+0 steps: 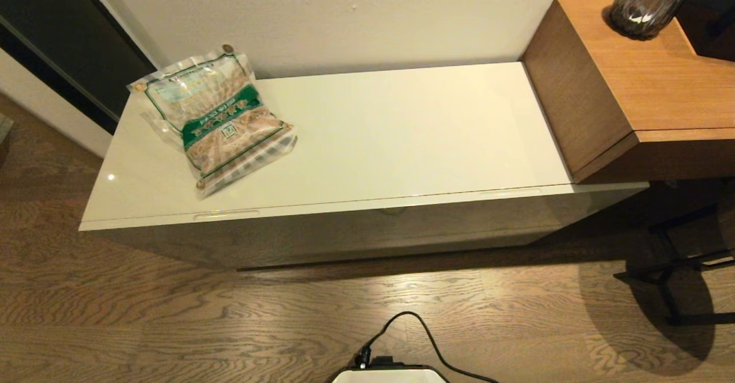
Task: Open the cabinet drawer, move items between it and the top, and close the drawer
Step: Open the drawer
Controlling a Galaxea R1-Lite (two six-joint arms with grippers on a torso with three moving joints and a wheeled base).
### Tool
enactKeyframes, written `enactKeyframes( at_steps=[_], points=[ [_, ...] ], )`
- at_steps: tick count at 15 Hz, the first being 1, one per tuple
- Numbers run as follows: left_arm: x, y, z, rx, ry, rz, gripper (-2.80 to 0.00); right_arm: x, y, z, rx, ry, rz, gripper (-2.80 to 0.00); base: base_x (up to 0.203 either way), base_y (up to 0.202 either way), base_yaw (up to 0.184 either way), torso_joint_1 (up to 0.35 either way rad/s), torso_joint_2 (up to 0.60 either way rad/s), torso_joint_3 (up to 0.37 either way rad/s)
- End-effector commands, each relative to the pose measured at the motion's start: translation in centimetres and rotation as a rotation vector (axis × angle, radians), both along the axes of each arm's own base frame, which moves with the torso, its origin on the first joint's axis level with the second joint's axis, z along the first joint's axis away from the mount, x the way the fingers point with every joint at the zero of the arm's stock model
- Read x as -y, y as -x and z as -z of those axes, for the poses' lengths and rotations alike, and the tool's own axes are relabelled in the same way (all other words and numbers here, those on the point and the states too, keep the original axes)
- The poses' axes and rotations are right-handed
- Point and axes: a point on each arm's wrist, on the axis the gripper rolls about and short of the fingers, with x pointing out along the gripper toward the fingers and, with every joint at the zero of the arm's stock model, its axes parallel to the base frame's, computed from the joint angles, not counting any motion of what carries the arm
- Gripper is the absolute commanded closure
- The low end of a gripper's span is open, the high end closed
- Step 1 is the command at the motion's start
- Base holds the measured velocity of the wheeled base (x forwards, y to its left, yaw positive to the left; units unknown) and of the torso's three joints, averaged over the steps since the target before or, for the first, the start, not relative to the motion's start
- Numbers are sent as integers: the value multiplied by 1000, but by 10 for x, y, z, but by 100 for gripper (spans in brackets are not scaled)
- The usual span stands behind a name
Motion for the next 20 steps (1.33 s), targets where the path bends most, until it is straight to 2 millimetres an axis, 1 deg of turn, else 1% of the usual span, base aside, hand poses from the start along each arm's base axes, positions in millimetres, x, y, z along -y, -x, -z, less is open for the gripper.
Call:
enactKeyframes(
  at_steps=[1,2,3,4,6,7,9,10,11,12,13,14,15,16,18,20],
  points=[
    [1,34,42,93,-27,-16,0,0,0,0,-1,0,0,0,0,0,0,0,0,0],
    [1,35,59,79,-48,-35,0,0,0,0,-2,0,0,0,0,0,0,0,0,0],
    [1,32,69,53,-59,-68,0,0,0,0,-1,0,0,0,0,0,0,0,0,0],
    [1,24,71,56,-56,-68,0,0,0,0,-2,0,0,0,0,0,0,0,0,0],
    [3,7,67,186,-10,-17,0,0,0,0,0,0,0,0,0,0,0,0,0,0],
    [3,-4,70,230,1,-3,0,0,0,0,-2,0,0,0,0,0,0,0,0,0],
    [4,-28,84,303,-30,22,0,0,0,0,-2,0,0,0,0,0,0,0,0,0],
    [3,-40,96,317,-64,31,0,0,0,0,-2,0,0,0,0,0,0,0,0,0],
    [4,-50,102,394,-97,45,0,0,0,0,-2,0,0,0,0,0,0,0,0,0],
    [4,-57,104,494,-114,77,0,0,0,0,-2,0,0,0,0,0,0,0,0,0],
    [6,-60,108,533,-101,128,0,0,0,0,0,0,0,0,0,0,0,0,0,0],
    [7,-61,110,533,-66,167,0,0,0,0,0,0,0,0,0,0,0,0,0,0],
    [7,-61,116,488,-2,188,0,0,0,0,-1,0,0,0,0,0,0,0,0,0],
    [7,-61,117,484,11,179,0,0,0,0,0,0,0,0,0,0,0,0,0,0],
    [7,-61,116,483,-30,160,0,0,0,0,-2,0,0,0,0,0,0,0,0,0],
    [7,-62,118,454,-132,185,0,0,0,0,-2,0,0,0,0,0,0,0,0,0]
  ],
)
